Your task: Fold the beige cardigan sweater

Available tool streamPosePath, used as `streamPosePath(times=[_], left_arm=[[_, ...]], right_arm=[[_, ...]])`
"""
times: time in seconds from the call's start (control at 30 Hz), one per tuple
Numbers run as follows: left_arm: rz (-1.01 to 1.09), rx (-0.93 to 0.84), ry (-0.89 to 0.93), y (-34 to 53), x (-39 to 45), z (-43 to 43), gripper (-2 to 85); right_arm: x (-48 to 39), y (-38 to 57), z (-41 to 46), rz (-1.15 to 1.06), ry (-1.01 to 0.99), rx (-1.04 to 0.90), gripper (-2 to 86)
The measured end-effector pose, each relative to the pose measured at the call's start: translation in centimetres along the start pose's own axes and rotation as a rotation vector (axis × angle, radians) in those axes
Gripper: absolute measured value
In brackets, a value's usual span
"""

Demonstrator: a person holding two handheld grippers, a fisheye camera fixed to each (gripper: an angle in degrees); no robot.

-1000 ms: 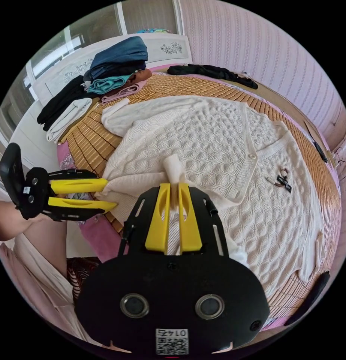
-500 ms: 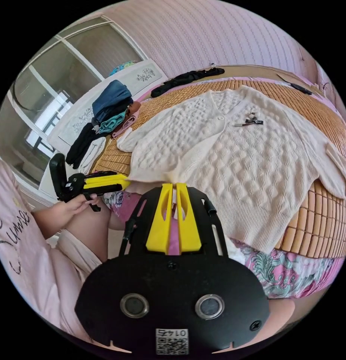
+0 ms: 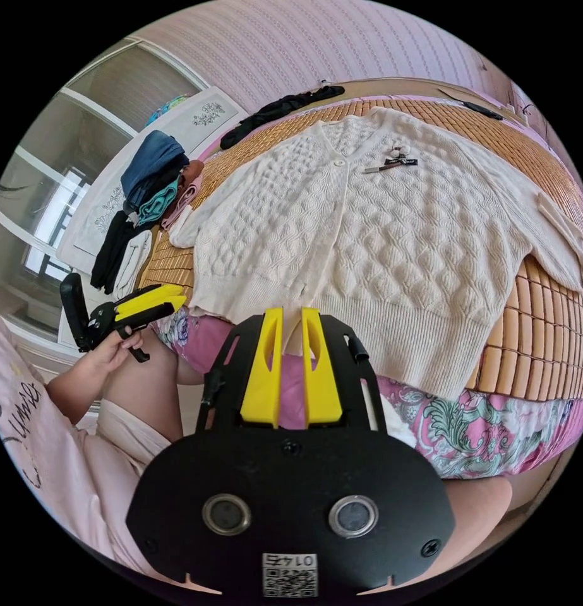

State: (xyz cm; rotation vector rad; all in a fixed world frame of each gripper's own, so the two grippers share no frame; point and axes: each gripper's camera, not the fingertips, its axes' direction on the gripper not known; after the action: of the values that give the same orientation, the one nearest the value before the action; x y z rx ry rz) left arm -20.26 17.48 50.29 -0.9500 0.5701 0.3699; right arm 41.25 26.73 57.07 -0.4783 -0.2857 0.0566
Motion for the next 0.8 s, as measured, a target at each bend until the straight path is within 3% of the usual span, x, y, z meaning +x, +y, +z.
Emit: streamPosePath(times=[0.2, 0.33, 0.53, 0.8], left_arm=[[0.029, -0.004, 0.021, 0.0, 1.6, 2.6, 6.2], [0.048, -0.057, 0.029, -1.1, 1.9, 2.8, 0.4], [0.128, -0.089, -0.011, -1.7, 2.8, 2.5, -0.9], [-0.018, -0.125, 0.032, -3.3, 3.2, 4.5, -0.7]], right_arm=[[-0.8, -0.8, -0.9, -0.038, 0.003, 0.004, 1.4], [-1.0, -1.0, -3.9, -0.035, -0.001, 0.044, 0.8], [-1.8, -0.8, -4.2, -0.086, 0.032, 0.005, 0.6], [-3.6, -1.0, -7.8, -0.147, 0.067, 0.016, 0.5]])
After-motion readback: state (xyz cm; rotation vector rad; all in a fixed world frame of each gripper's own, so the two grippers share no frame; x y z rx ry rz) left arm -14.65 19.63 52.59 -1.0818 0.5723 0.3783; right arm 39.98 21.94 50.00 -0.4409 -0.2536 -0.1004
